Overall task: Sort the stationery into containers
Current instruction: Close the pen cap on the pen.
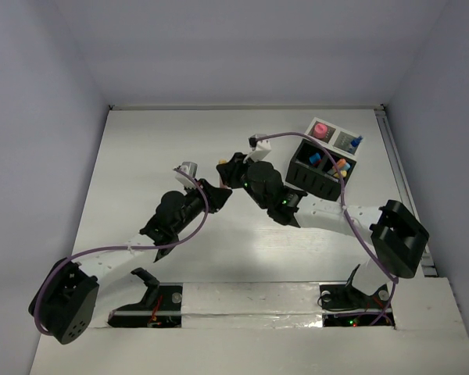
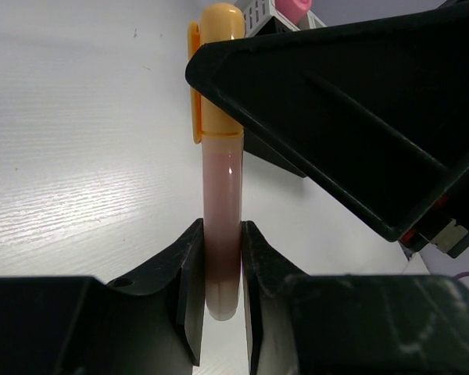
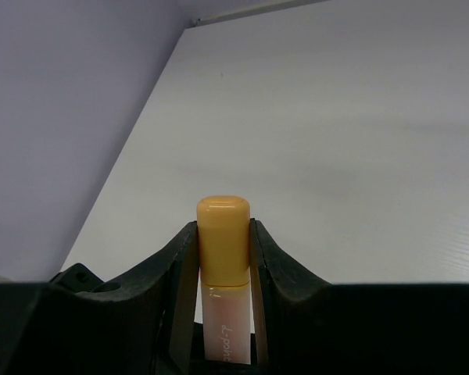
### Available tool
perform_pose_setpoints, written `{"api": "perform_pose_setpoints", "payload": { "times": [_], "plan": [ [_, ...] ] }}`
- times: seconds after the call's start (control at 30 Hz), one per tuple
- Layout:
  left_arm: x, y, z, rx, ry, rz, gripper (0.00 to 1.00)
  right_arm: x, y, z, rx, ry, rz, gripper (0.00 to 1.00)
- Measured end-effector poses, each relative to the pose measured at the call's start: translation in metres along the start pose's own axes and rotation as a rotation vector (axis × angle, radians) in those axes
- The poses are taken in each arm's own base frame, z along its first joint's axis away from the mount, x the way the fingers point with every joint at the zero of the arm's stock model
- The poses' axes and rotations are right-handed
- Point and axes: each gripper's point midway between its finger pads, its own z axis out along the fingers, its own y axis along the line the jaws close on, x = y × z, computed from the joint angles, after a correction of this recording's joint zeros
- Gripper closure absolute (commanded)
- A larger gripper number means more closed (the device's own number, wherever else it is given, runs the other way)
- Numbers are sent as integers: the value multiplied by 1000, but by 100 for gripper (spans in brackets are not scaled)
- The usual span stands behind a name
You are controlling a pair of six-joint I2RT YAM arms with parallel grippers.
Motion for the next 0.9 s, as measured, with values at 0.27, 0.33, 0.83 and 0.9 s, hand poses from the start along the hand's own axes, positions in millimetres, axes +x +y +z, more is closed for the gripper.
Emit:
{"api": "perform_pose_setpoints", "payload": {
  "times": [0.27, 0.33, 0.83, 0.9],
  "plan": [
    [2, 2, -3, -9, 12, 13, 100, 4, 0, -2, -11, 2, 27, 100],
    [2, 1, -4, -12, 19, 23, 100, 4, 1, -3, -19, 5, 28, 100],
    [19, -6, -16, -6, 141, 63, 100, 21, -2, -27, -66, 28, 79, 100],
    [25, -4, -18, -13, 165, 65, 100, 27, -3, -29, -60, 34, 80, 100]
  ]
}}
